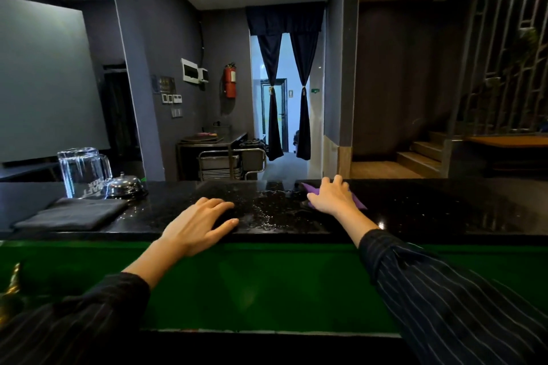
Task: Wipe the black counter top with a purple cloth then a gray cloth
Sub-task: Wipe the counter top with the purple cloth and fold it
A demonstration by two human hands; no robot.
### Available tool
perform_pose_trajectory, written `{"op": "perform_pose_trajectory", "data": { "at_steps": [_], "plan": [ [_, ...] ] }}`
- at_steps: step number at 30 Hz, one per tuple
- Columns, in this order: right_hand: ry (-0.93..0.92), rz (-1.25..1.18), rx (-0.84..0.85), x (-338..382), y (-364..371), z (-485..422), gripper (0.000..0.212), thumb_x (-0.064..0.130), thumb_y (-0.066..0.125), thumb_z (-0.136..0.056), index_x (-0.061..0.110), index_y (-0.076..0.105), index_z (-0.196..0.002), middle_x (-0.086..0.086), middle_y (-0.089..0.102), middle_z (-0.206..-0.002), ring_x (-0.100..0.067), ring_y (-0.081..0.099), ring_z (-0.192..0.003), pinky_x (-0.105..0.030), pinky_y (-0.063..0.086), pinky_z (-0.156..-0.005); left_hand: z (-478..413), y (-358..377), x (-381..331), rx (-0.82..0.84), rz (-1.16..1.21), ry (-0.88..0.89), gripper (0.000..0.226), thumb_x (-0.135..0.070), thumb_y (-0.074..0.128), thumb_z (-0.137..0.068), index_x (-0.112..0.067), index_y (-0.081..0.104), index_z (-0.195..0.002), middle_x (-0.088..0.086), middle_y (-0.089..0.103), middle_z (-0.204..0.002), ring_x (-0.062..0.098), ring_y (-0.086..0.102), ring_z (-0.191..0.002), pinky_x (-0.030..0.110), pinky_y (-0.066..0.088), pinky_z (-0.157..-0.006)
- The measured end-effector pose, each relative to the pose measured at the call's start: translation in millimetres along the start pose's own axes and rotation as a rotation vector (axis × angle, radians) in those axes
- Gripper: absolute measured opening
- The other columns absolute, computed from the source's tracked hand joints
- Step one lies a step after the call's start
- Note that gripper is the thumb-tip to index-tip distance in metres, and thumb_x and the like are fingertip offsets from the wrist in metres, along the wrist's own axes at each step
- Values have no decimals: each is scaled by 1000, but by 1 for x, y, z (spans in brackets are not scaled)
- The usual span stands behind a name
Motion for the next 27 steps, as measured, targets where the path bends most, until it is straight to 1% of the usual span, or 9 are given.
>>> {"op": "perform_pose_trajectory", "data": {
  "at_steps": [5,11,15,18,20,21,23,25,27],
  "plan": [
    [5,43,82,32,19,-17,54,41,42,-100,12,38,-145,-17,27,-151,-42,32,-138,-53,24,-114,0,1,-4,-30,61,36,78,-73,16,-84,-20,55,-128,-1,61,-126,15,52,-115,33,43,-100],
    [-107,132,367,81,65,-44,74,58,32,-95,20,16,-157,-11,11,-164,-33,7,-151,-56,8,-120,3,-5,-3,-58,92,20,75,-62,18,-82,-19,59,-128,1,63,-127,16,53,-119,28,41,-99],
    [-187,128,364,88,65,-32,65,48,31,-99,25,11,-157,-7,6,-165,-31,3,-151,-56,5,-120,2,-2,0,-55,94,1,76,-61,17,-80,-20,59,-128,3,63,-128,15,53,-122,29,41,-101],
    [-236,12,400,96,54,-15,54,31,33,-103,14,25,-154,-10,21,-162,-29,17,-149,-46,13,-120,3,-1,0,-55,86,-5,76,-61,16,-80,-21,59,-128,3,62,-128,16,53,-122,30,42,-100],
    [-258,-92,386,97,47,-15,44,21,34,-104,8,40,-146,-14,48,-143,-27,44,-131,-38,30,-109,3,-2,1,-57,85,-6,76,-60,17,-80,-20,59,-128,3,62,-128,17,53,-121,31,43,-99],
    [-259,-148,377,96,42,-15,42,20,33,-104,7,44,-142,-10,59,-121,-20,55,-110,-35,37,-97,3,-2,0,-55,87,-8,75,-60,18,-80,-20,59,-128,3,62,-128,17,53,-120,32,43,-99],
    [-218,-286,340,91,33,-18,39,22,32,-106,7,47,-140,4,49,-79,-8,46,-72,-25,37,-70,3,-1,1,-54,86,-12,71,-58,20,-83,-21,59,-129,2,62,-129,17,53,-120,32,44,-98],
    [-156,-461,333,86,28,-18,40,26,28,-108,14,40,-144,6,45,-70,-7,38,-65,-22,28,-57,3,-1,1,-51,80,-14,65,-55,24,-86,-21,58,-129,1,62,-129,16,52,-121,31,43,-98],
    [-119,-631,380,90,30,-16,42,31,25,-108,23,32,-149,-2,65,-78,-11,46,-73,-22,30,-58,4,-2,-1,-53,80,-11,69,-58,21,-84,-21,58,-129,0,62,-129,15,52,-121,31,43,-98]
  ]
}}
Point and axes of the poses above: each hand's wrist, its own z-axis away from the middle knuckle, its own y-axis out of the palm, x = y × z, the point moved 8 cm from there along -z, towards the middle knuckle
